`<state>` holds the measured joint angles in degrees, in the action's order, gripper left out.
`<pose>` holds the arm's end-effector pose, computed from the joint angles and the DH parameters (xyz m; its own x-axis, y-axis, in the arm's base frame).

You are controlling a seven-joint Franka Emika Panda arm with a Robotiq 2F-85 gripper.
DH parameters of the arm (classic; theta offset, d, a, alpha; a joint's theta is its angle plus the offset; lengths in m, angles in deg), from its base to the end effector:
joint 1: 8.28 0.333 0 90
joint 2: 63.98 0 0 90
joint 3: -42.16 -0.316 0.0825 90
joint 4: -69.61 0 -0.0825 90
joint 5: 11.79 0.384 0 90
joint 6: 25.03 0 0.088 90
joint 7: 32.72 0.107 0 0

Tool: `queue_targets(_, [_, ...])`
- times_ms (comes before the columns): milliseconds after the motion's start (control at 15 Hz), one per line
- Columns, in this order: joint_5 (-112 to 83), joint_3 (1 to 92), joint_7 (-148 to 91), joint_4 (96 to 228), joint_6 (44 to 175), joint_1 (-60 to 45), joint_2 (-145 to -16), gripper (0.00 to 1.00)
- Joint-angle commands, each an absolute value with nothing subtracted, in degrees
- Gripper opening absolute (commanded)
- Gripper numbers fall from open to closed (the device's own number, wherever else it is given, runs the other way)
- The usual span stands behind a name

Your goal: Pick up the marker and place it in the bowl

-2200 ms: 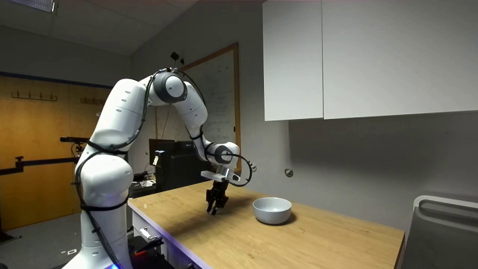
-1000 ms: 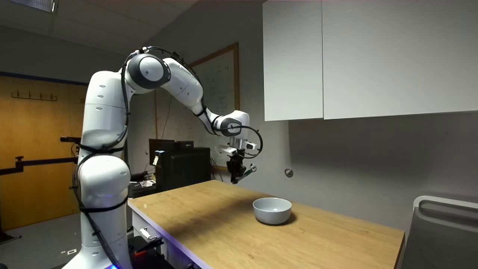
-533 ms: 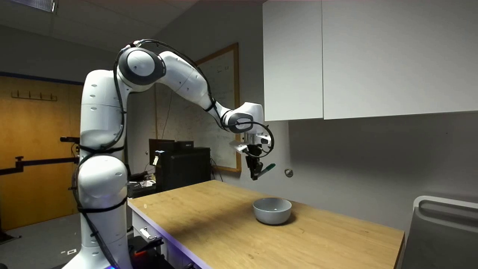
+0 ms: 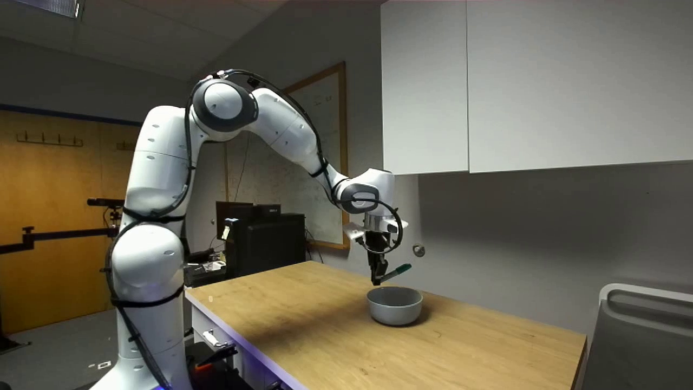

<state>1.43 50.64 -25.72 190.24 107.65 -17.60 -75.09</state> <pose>0.5477 -0.1698 0.3290 0.8341 -0.5516 -0.0081 -0.5469 -0.8248 -0.1433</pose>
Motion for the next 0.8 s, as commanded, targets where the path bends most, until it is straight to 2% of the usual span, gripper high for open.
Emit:
queue_targets(0, [3.7,50.7,-24.4,186.8,106.2,-18.5,-79.2,0.16])
queue_targets(67, [3.9,50.7,-24.2,186.4,106.0,-18.6,-79.9,0.47])
queue_targets(133, [4.0,50.6,-24.5,186.0,105.3,-18.8,-80.2,0.48])
queue_targets(200, [4.0,50.6,-24.5,185.8,105.0,-18.9,-80.4,0.53])
queue_targets(333, [3.0,50.7,-25.6,187.8,106.9,-18.7,-79.8,0.68])
queue_targets(400, [3.0,50.6,-25.6,187.7,106.9,-18.7,-79.9,0.5])
queue_targets(533, [3.0,50.6,-25.6,187.8,106.9,-18.7,-79.9,0.66])
queue_targets(733, [3.0,50.6,-25.6,187.8,106.9,-18.7,-80.0,0.68])
